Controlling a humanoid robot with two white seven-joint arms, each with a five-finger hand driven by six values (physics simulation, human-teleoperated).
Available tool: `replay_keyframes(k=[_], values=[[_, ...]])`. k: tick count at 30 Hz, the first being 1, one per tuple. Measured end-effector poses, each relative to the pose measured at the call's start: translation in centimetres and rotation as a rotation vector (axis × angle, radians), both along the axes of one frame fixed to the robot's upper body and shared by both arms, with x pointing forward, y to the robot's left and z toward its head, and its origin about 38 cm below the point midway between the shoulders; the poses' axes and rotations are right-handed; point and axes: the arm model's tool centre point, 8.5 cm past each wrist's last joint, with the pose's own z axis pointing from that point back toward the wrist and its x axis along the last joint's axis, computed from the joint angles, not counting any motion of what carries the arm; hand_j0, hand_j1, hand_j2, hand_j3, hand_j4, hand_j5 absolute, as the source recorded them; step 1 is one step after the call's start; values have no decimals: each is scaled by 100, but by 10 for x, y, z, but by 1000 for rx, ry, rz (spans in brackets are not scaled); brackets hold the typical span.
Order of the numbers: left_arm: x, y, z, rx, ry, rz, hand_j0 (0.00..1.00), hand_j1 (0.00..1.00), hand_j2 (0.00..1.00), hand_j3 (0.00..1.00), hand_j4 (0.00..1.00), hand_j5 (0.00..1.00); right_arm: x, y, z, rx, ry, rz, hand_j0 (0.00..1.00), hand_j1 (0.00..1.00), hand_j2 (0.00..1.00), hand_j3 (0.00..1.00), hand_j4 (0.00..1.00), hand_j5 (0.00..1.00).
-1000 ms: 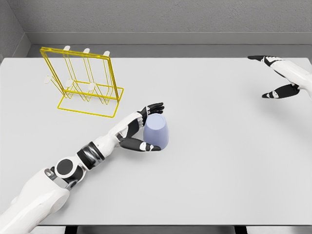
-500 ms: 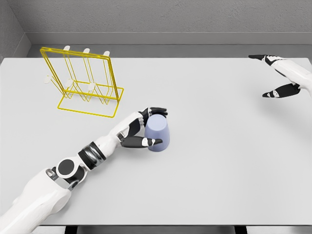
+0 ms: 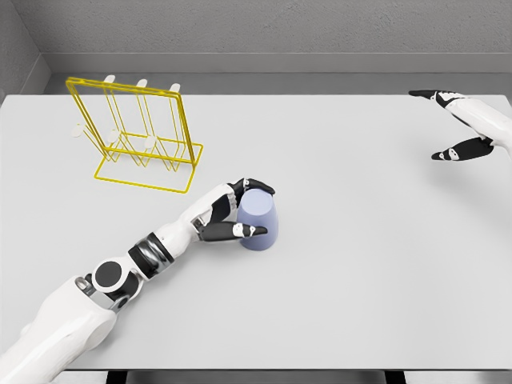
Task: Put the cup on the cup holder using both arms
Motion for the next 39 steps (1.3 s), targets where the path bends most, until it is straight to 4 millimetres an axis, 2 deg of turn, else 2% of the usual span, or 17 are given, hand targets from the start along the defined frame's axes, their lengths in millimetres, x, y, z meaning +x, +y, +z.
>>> replay_keyframes(k=[9,14,18,26,39], values=[[0,2,5,-7,-11,1,47,47,47,47,47,47,0,0,0,1,0,-1,100,100,100,100,100,100],[-8,2,22,-25,-49,-28,48,48,48,48,48,48,0,-1,2,3,-5,-4,100,100,100,100,100,100],[-12,10,37,-27,-78,-45,48,48,48,48,48,48,0,-1,2,4,-5,-4,100,100,100,100,100,100],[-16,39,70,-27,-120,-48,48,48,48,48,48,48,1,0,1,7,-6,-3,100,100,100,100,100,100],[-7,91,109,-8,-182,18,48,48,48,48,48,48,1,-1,-1,17,-4,-11,100,100,100,100,100,100]])
